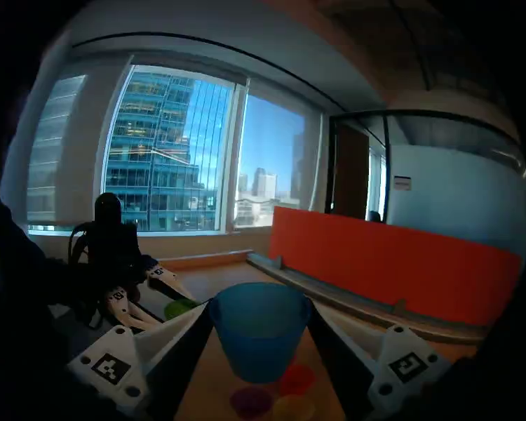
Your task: Pour water
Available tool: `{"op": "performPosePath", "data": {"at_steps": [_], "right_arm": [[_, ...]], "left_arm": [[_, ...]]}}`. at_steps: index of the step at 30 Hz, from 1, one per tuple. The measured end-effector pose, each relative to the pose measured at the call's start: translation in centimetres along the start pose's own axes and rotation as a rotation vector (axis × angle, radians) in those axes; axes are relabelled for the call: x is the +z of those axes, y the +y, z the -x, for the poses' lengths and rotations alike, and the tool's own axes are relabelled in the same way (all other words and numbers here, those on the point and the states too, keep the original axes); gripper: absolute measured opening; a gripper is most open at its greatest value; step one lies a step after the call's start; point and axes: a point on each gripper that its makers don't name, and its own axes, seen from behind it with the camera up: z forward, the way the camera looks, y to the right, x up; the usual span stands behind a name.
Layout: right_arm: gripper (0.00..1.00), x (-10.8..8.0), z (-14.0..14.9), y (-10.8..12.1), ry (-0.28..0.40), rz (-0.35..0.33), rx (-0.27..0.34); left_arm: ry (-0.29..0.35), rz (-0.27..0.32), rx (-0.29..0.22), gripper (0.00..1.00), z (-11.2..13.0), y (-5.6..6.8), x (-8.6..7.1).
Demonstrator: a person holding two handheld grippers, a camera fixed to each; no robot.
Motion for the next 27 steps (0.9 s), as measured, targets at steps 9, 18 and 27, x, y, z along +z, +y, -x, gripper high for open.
{"op": "performPosePath", "data": {"at_steps": [9, 18, 27], "right_arm": [[0.93, -0.5, 2.4, 0.2, -0.043, -0.024, 0.038], [0.93, -1.2, 5.3, 0.1, -0.103, -0.041, 0.038], [0.93, -1.8, 8.5, -0.1, -0.179, -0.060, 0.041]], "left_arm": [[-0.045, 0.007, 0.004, 0.86, 1.4, 0.0, 0.4], [-0.109, 0.010, -0.003, 0.86, 3.3, -0.3, 0.9], [-0.210, 0.009, -0.004, 0.86, 6.1, -0.5, 1.3]]}}
